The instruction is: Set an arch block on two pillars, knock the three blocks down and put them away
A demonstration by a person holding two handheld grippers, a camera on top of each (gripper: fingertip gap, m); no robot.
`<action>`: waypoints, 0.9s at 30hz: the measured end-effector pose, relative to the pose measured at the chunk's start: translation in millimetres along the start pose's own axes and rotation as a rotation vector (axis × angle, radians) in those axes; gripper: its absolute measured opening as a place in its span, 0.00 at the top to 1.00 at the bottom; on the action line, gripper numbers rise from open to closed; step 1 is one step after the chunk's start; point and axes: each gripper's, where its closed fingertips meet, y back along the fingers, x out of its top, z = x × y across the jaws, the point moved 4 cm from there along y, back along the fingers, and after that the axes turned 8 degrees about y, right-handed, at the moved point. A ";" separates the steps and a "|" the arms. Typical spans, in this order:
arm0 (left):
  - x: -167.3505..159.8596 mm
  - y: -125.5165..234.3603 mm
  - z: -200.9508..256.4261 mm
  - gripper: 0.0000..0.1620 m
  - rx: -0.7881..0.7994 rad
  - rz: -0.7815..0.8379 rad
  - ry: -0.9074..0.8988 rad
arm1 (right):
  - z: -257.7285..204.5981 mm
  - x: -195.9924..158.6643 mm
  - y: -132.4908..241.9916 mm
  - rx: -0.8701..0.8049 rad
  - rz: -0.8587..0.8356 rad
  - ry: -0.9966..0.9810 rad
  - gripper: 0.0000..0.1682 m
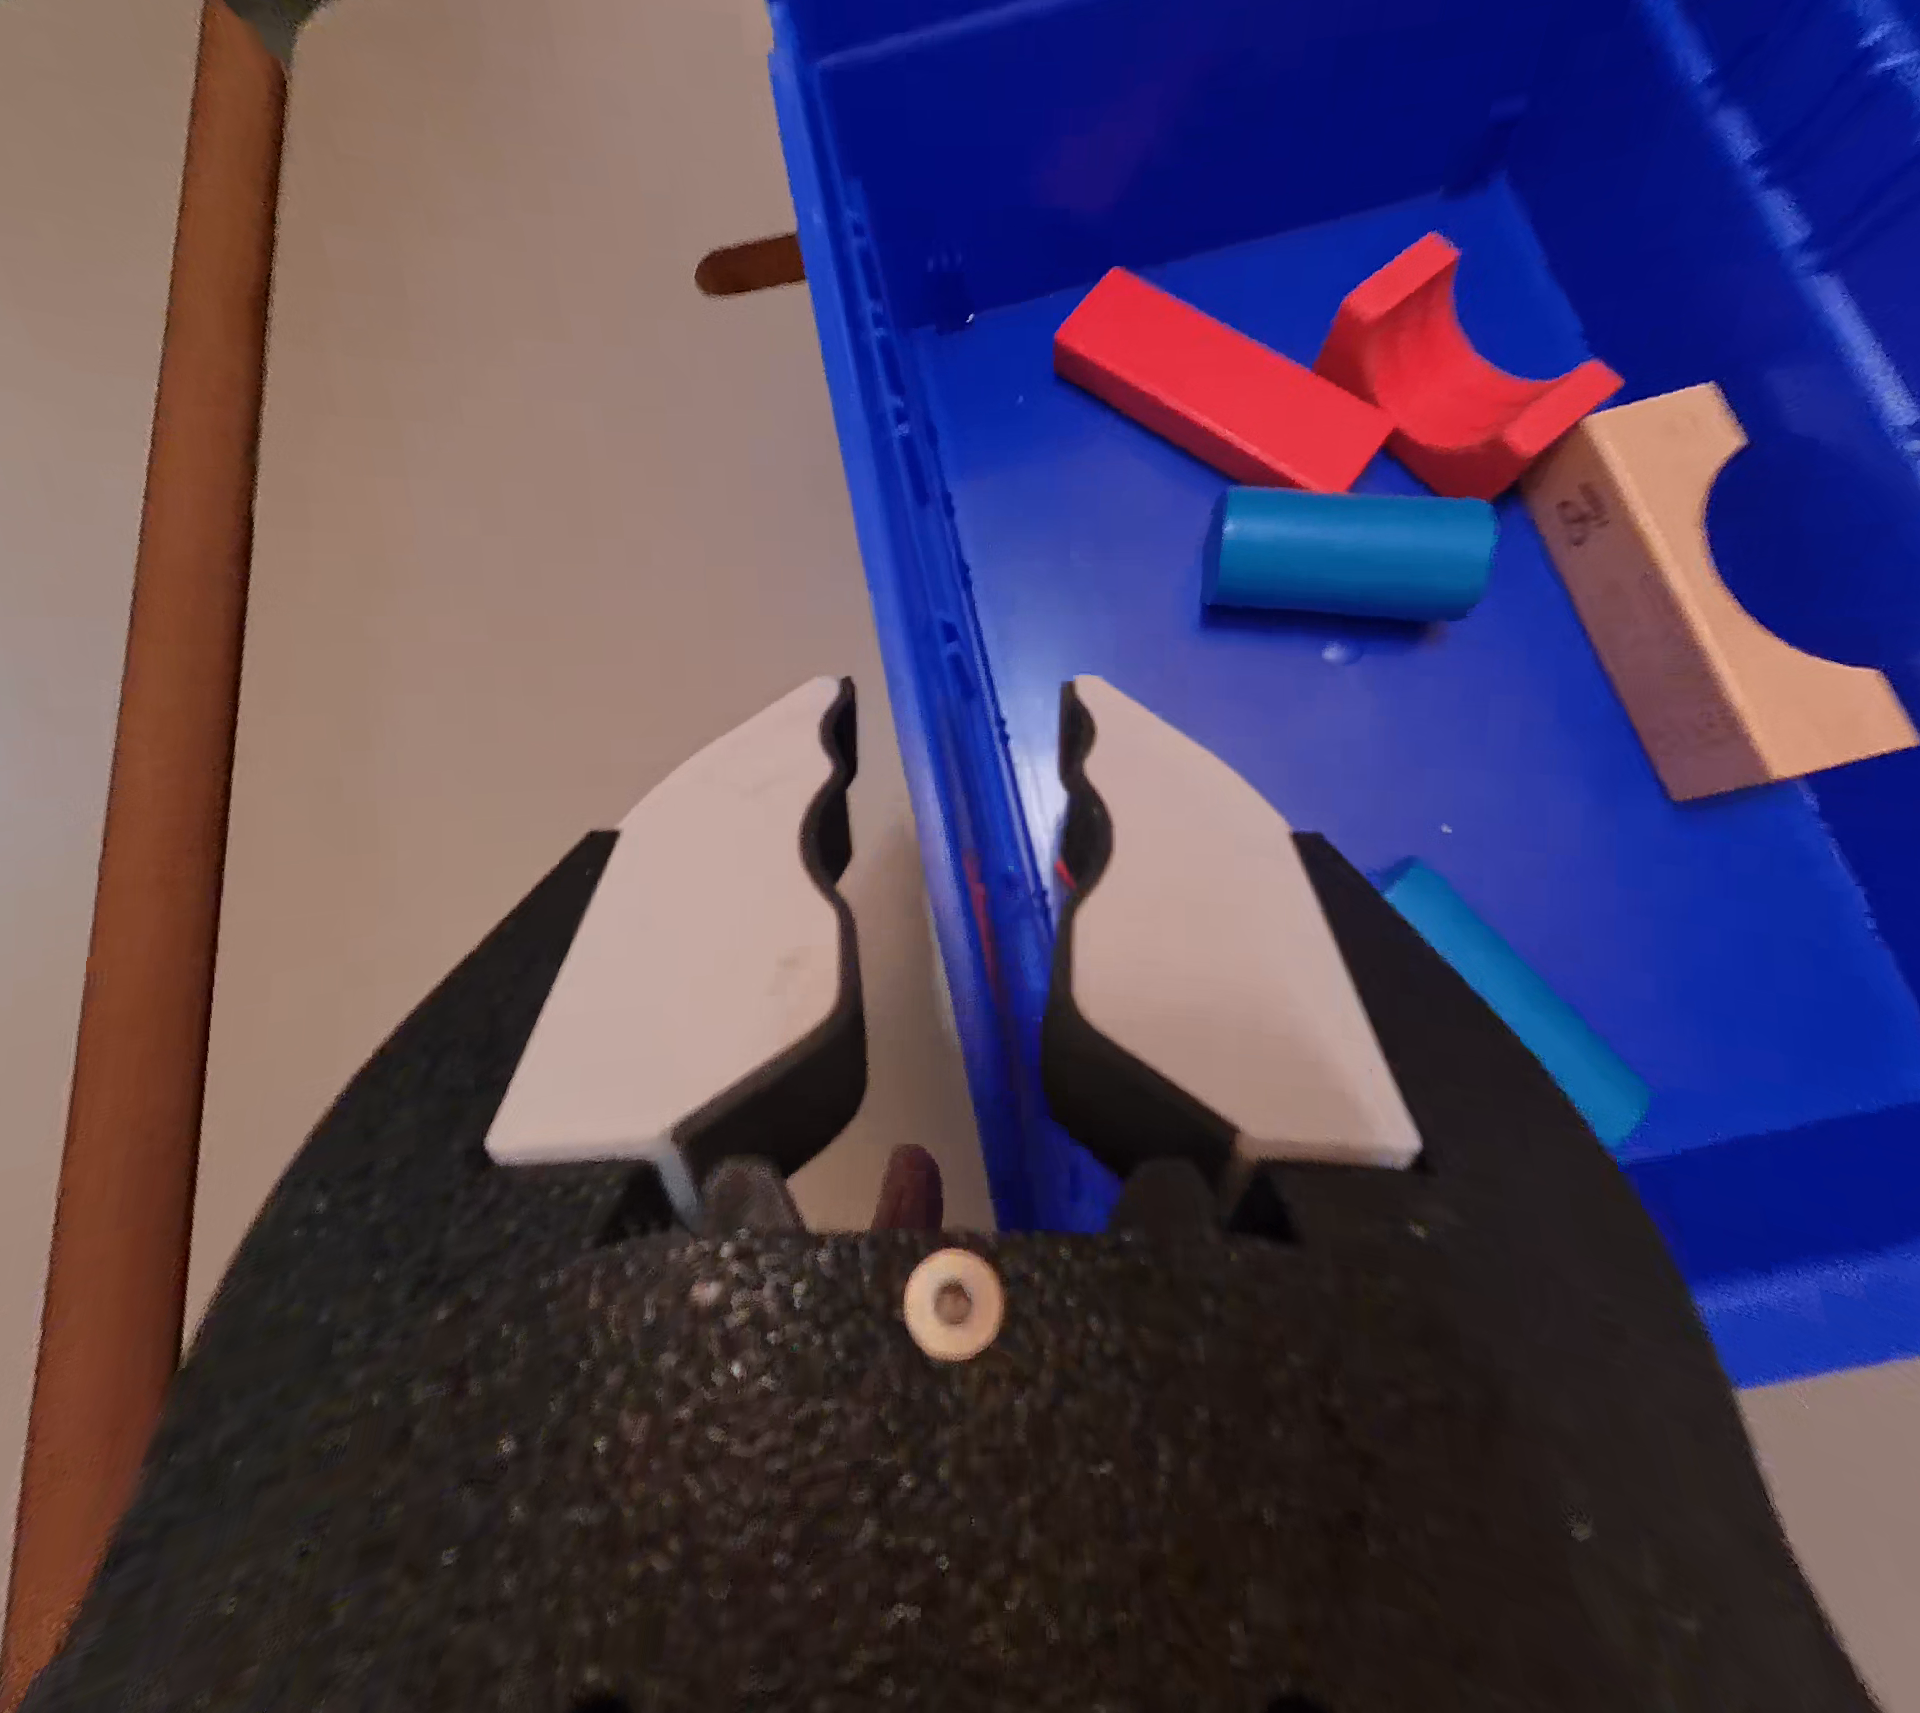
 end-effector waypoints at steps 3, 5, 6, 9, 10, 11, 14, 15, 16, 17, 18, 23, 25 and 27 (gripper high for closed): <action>6.9 16.1 6.1 0.74 -0.029 0.085 -0.006 | -4.2 18.2 32.1 0.008 0.120 -0.078 0.76; 11.9 29.4 9.2 0.73 -0.026 0.144 -0.005 | -17.8 31.9 55.9 0.025 0.231 -0.122 0.68; 14.4 36.4 11.1 0.71 -0.024 0.177 -0.002 | -29.3 37.2 65.9 0.046 0.271 -0.130 0.63; 18.4 56.2 17.7 0.60 -0.013 0.261 -0.001 | -75.6 48.0 85.3 0.100 0.336 -0.105 0.53; 18.8 62.1 19.2 0.59 0.006 0.280 -0.001 | -94.0 51.2 89.0 0.114 0.351 -0.087 0.49; 18.0 67.5 19.4 0.58 0.043 0.286 -0.008 | -113.8 55.2 92.3 0.129 0.377 -0.065 0.46; 14.9 81.3 15.2 0.63 0.244 0.286 -0.077 | -171.1 66.2 99.4 0.151 0.470 -0.019 0.44; 13.4 83.9 21.4 0.65 0.243 0.292 -0.099 | -192.4 69.0 100.6 0.185 0.496 -0.004 0.44; 10.2 85.0 31.8 0.63 0.196 0.289 -0.116 | -214.0 70.6 101.1 0.228 0.510 0.013 0.43; 5.5 85.5 43.6 0.61 0.131 0.276 -0.122 | -234.6 71.3 101.2 0.266 0.518 0.028 0.43; 0.9 86.4 53.1 0.58 0.084 0.263 -0.114 | -254.3 71.3 101.0 0.303 0.525 0.045 0.43; -22.7 89.0 75.9 0.59 0.000 0.211 -0.047 | -321.1 65.9 93.9 0.387 0.529 0.119 0.46; -32.2 86.2 80.1 0.59 -0.050 0.181 0.020 | -334.3 62.3 89.8 0.393 0.520 0.140 0.47; -41.0 82.9 82.8 0.58 -0.110 0.132 0.093 | -339.8 59.1 87.5 0.379 0.510 0.156 0.48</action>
